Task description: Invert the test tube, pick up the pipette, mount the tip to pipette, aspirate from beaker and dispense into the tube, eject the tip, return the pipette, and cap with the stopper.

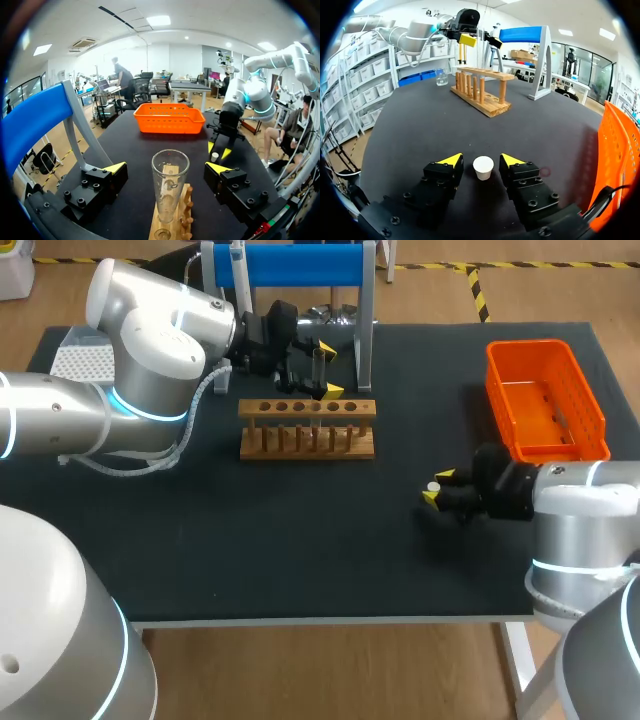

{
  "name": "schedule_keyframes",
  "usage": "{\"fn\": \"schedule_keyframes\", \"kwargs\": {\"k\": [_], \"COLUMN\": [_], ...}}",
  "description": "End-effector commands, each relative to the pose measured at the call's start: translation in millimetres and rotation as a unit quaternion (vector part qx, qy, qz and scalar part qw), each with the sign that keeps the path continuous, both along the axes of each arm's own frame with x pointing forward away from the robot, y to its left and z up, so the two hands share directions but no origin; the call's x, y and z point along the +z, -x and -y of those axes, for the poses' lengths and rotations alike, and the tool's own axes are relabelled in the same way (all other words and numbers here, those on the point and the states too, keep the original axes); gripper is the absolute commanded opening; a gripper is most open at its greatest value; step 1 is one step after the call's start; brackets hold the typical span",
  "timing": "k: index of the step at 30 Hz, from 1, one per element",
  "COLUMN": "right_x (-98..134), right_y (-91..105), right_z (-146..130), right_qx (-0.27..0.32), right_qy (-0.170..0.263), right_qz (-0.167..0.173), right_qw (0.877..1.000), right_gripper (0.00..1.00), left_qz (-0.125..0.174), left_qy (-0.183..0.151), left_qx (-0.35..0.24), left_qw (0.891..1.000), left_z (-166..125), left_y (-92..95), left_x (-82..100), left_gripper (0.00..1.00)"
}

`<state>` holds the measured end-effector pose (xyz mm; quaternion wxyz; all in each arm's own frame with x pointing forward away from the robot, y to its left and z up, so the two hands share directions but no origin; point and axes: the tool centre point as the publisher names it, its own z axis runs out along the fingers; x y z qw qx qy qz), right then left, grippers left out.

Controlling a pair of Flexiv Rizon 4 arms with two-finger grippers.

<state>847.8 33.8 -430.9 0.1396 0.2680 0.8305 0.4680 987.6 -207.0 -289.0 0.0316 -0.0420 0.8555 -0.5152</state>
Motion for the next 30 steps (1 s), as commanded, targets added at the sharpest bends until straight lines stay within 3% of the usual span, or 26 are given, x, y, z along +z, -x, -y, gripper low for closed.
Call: {"fn": "schedule_keyframes", "kwargs": {"k": [1,24,30], "right_x": [-1.2,-3.2,-4.1], "right_y": [0.0,-0.9,-2.2], "right_z": [-2.1,-3.1,-2.4], "right_qx": [0.0,-0.003,-0.004], "right_qy": [0.002,0.005,0.006], "right_qz": [0.0,-0.002,-0.003], "right_qw": [1.0,1.0,1.0], "right_gripper": [0.45,0.39,0.31], "left_qz": [-0.001,-0.001,-0.001], "left_qy": [-0.002,-0.002,-0.002], "left_qx": [-0.002,-0.002,-0.002], "left_qw": [1.0,1.0,1.0], "left_z": [-0.4,-0.4,-0.4], "left_y": [-0.8,-0.8,-0.8], "left_x": [1.0,1.0,1.0], "left_gripper": [1.0,1.0,1.0]}}
